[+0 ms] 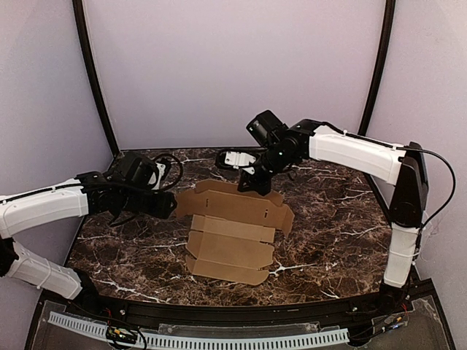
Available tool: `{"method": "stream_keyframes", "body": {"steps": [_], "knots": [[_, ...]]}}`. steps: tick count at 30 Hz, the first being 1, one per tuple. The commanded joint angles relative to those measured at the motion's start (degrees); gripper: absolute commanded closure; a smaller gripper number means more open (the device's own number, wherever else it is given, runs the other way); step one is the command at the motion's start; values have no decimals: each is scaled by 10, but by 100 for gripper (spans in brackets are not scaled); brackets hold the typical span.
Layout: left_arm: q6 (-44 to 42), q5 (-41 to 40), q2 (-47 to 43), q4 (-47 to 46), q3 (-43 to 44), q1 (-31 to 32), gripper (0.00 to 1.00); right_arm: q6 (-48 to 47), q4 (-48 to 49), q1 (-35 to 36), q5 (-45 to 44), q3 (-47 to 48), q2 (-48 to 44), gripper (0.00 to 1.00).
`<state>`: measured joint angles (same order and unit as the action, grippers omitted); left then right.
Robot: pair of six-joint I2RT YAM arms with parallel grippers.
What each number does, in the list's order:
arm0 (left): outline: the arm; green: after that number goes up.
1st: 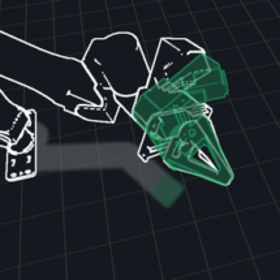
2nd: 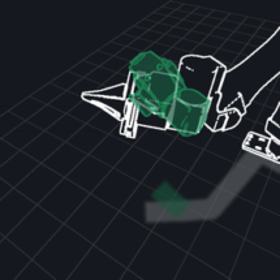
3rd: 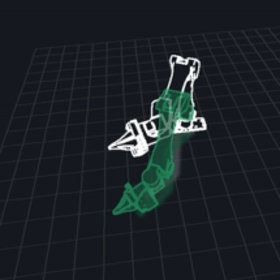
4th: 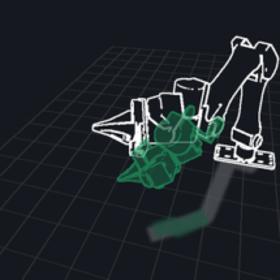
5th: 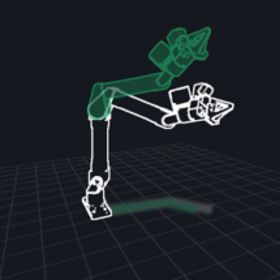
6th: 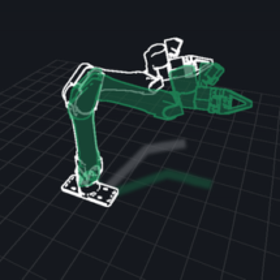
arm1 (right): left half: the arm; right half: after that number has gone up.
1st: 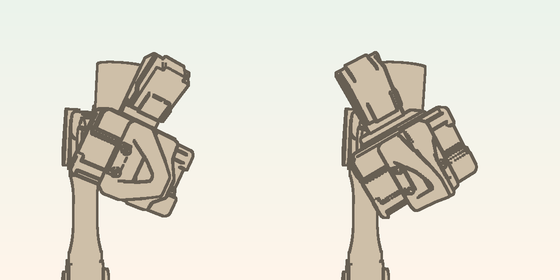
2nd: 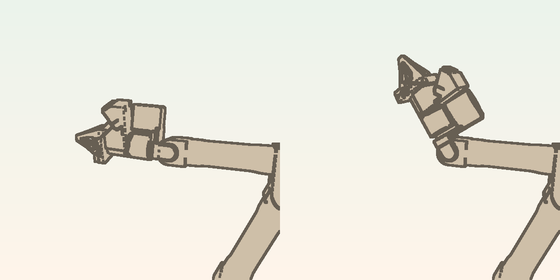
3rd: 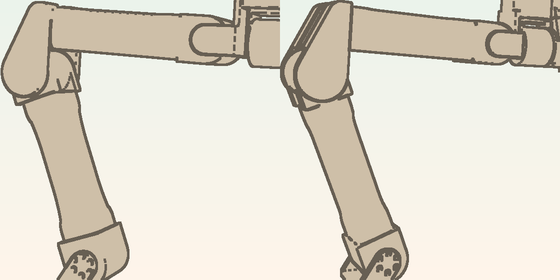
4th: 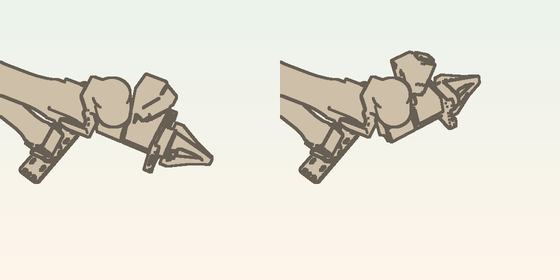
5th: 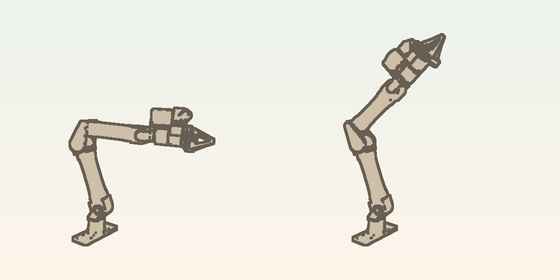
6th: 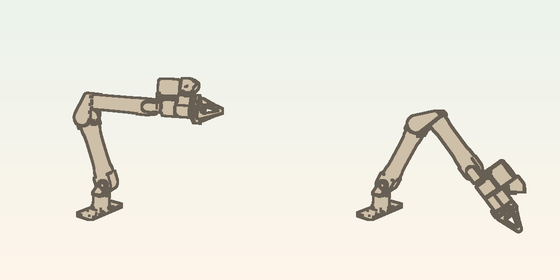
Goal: Fold the paper box
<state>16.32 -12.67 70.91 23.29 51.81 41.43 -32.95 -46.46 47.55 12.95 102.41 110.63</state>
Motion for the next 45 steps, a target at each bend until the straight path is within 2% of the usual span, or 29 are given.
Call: {"method": "stream_keyframes", "body": {"steps": [1, 9, 11, 14, 15, 16, 17, 19, 29, 45], "knots": [[31, 11, -33, 25, 4, 2, 42, -4, 44, 12, -28, -32, -31, 100], [68, 157, -63, -30, 23, 2, 37, 1, 80, 30, -54, -69, -36, 100], [77, 178, -63, -43, 31, 2, 42, 2, 87, 35, -59, -75, -36, 100], [86, 189, -54, -60, 40, 2, 60, 5, 94, 42, -63, -79, -39, 100], [87, 185, -51, -63, 46, 2, 70, 6, 96, 43, -64, -81, -40, 100], [87, 181, -43, -64, 49, 2, 75, 8, 98, 45, -65, -83, -41, 100], [87, 170, -38, -62, 55, 2, 86, 9, 100, 46, -66, -85, -43, 100], [87, 155, -17, -60, 62, 1, 98, 12, 103, 49, -67, -90, -49, 100], [76, 105, 41, -52, 81, 1, 99, 20, 116, 61, -71, -102, -65, 100], [96, 261, 73, -102, 82, 1, 99, 45, 131, 63, -102, -74, -46, 100]]}}
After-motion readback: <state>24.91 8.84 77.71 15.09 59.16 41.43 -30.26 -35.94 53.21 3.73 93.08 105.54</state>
